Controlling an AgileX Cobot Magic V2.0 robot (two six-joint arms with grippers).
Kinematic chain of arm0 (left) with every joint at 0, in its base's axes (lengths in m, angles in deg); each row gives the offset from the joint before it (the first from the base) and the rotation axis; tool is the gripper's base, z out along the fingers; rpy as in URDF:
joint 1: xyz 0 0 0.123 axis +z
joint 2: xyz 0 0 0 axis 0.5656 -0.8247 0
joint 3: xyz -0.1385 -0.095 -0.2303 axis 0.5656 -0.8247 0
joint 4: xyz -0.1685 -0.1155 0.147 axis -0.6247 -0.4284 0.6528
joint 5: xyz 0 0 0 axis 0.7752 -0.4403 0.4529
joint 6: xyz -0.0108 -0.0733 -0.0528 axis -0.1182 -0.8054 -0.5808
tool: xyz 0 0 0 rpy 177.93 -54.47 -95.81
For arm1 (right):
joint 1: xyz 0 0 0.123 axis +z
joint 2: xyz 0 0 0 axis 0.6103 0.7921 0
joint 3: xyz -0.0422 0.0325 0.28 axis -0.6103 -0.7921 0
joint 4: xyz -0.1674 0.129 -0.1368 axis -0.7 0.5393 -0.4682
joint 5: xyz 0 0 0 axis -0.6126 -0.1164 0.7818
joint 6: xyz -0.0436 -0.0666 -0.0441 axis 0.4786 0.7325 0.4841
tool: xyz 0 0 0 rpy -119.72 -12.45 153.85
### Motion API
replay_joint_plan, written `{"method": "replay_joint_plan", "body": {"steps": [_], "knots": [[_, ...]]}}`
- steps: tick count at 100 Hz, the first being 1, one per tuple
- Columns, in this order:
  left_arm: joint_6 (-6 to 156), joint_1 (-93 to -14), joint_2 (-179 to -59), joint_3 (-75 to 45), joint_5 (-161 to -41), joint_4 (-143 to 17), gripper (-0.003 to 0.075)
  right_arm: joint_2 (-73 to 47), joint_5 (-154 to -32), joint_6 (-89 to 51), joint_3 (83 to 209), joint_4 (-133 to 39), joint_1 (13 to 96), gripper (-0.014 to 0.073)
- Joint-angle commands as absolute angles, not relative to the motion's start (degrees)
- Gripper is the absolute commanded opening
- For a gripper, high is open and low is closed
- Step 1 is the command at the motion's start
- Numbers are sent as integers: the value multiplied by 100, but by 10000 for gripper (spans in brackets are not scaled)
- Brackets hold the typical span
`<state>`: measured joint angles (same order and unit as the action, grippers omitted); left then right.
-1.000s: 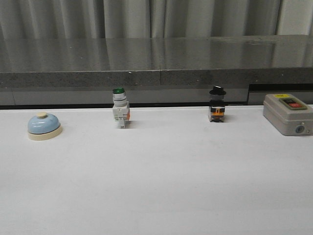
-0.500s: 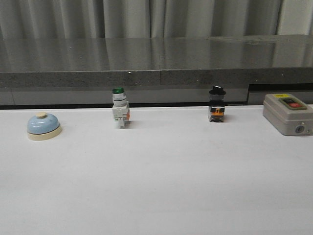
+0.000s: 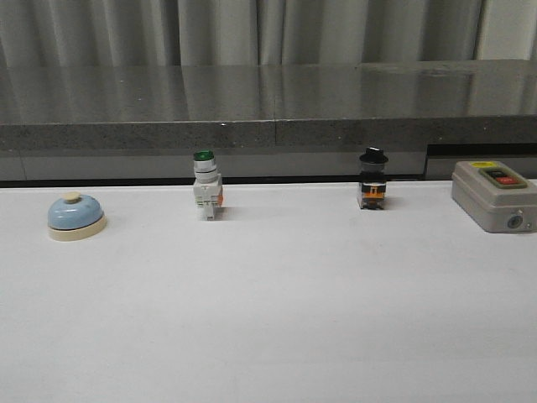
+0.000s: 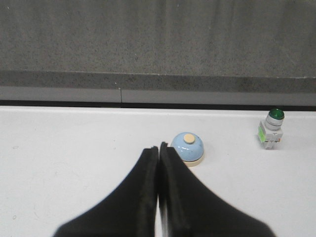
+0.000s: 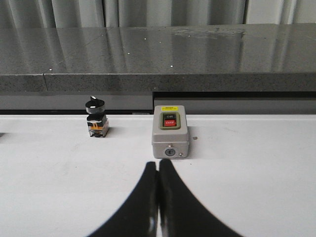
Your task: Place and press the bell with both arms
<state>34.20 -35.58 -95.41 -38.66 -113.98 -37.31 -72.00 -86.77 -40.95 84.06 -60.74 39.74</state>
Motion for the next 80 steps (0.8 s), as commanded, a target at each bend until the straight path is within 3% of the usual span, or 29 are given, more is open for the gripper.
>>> {"method": "replay_joint_plan", "body": {"steps": [1, 40, 50, 59, 74, 80], "knots": [[3383, -3544, -10199, -3149, -11387, -3803, -20, -7293, -8211, -4095, 8490, -6058, 3945, -60], [3383, -3544, -12233, -2288, -11717, -3816, -18, -7293, -8211, -4095, 8490, -6058, 3945, -60], [3383, -3544, -12491, -2288, -11775, -3816, 24, -7293, -8211, -4095, 8490, -6058, 3945, -60], [3460, -3544, -12604, -2288, -11860, -3816, 168, -7293, -8211, -4095, 8490, -6058, 3945, -60], [3482, -3636, -12646, -2288, -11857, -3816, 608, -7293, -8211, -4095, 8490, -6058, 3945, -60], [3482, -3694, -12646, -2288, -11817, -3816, 722, -7293, -8211, -4095, 8490, -6058, 3945, -60]]}}
